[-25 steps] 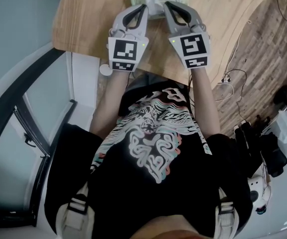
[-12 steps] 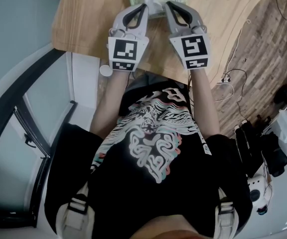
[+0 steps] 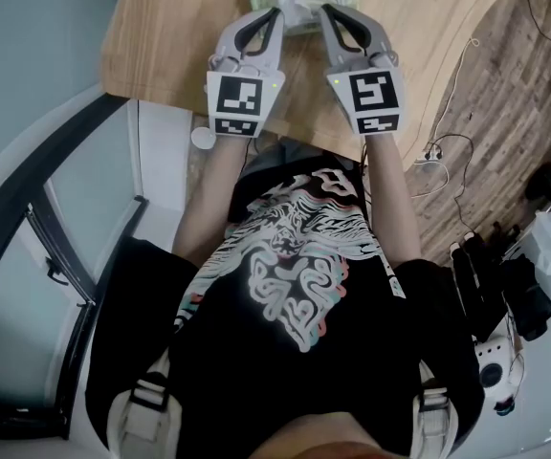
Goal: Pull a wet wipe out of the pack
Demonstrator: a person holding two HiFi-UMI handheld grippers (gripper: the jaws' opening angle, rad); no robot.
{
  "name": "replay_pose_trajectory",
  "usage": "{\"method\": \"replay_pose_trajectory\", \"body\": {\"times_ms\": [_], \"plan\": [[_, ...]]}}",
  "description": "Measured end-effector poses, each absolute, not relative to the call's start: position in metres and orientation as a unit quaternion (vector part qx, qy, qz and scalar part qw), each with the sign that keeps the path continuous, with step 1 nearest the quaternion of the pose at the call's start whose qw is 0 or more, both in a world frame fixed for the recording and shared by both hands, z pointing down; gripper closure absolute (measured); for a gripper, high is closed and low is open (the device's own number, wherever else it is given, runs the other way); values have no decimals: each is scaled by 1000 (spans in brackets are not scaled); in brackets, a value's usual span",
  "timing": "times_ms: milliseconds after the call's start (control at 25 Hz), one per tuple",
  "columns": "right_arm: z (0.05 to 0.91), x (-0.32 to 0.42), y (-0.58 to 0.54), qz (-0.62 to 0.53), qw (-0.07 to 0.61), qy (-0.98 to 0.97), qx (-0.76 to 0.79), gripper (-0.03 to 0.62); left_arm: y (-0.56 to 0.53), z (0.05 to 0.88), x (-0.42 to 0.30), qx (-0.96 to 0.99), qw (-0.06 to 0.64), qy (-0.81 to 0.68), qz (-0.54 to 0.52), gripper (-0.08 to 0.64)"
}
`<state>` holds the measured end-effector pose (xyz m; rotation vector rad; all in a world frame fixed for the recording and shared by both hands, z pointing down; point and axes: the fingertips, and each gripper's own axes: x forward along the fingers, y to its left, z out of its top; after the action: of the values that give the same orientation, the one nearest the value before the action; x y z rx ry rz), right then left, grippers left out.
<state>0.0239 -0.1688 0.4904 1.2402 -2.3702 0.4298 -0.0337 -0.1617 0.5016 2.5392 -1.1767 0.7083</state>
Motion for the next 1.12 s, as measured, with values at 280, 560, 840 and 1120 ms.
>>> {"method": "replay_pose_trajectory", "body": {"times_ms": [280, 560, 840, 1120], "plan": [[487, 29, -166, 158, 209, -850, 456, 594, -160, 497, -34, 873, 124, -406, 242, 572], [487, 54, -167, 175, 209, -841, 467, 594, -158, 492, -29, 876, 122, -398, 243, 572], [499, 34, -158, 167, 241, -865, 407, 514, -163, 492, -18, 881, 119, -390, 240, 572], [508, 18, -167, 147, 269, -869, 388, 475, -166, 499, -24, 877, 129, -392, 246, 572]]}}
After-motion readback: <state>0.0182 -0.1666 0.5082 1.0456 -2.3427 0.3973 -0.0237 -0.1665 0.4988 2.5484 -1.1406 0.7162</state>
